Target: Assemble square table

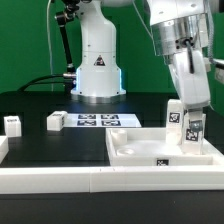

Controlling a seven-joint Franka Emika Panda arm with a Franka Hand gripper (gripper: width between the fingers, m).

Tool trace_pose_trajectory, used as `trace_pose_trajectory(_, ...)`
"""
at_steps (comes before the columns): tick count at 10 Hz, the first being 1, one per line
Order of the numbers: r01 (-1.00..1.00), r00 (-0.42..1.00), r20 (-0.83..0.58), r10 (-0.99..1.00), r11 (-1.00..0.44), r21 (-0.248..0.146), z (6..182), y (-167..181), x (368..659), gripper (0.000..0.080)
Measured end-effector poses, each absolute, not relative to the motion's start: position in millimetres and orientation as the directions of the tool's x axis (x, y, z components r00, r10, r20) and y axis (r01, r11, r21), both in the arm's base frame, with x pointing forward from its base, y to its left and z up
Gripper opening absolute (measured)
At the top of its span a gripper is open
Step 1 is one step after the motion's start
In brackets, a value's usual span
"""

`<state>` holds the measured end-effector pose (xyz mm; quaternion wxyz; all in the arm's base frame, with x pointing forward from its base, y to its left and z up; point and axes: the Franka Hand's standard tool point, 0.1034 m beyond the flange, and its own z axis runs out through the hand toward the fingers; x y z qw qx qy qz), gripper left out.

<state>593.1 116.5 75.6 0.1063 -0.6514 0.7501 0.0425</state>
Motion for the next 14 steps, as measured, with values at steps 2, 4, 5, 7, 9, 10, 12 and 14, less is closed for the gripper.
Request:
trace_pose_trajectory(2, -0.997, 0.060, -0.194, -0.979, -0.049, -0.061, 76.1, 118.5, 589.2, 0.0649)
trace_pose_trajectory(4, -0.975, 0.221, -0.173, -0.960, -0.211, -0.074, 77.2, 120.6, 590.3, 0.0649)
trace_pose_trajectory(5, -0.947, 0.320, -0.157, -0.934, -0.310, -0.087, 77.0, 121.0, 589.9, 0.0649)
trace_pose_trajectory(7, -0.891, 0.453, -0.133, -0.881, -0.443, -0.101, 77.0, 120.7, 589.9, 0.0649)
trace_pose_trajectory(9, -0.823, 0.568, -0.109, -0.816, -0.559, -0.105, 77.9, 120.3, 590.4, 0.0649)
trace_pose_trajectory(10, -0.770, 0.638, -0.096, -0.764, -0.630, -0.105, 78.3, 120.1, 590.5, 0.0649)
trace_pose_trajectory(12, -0.657, 0.753, -0.076, -0.653, -0.744, -0.118, 78.7, 117.2, 591.6, 0.0649)
trace_pose_trajectory(14, -0.517, 0.856, -0.050, -0.514, -0.848, -0.119, 78.6, 116.1, 591.5, 0.0649)
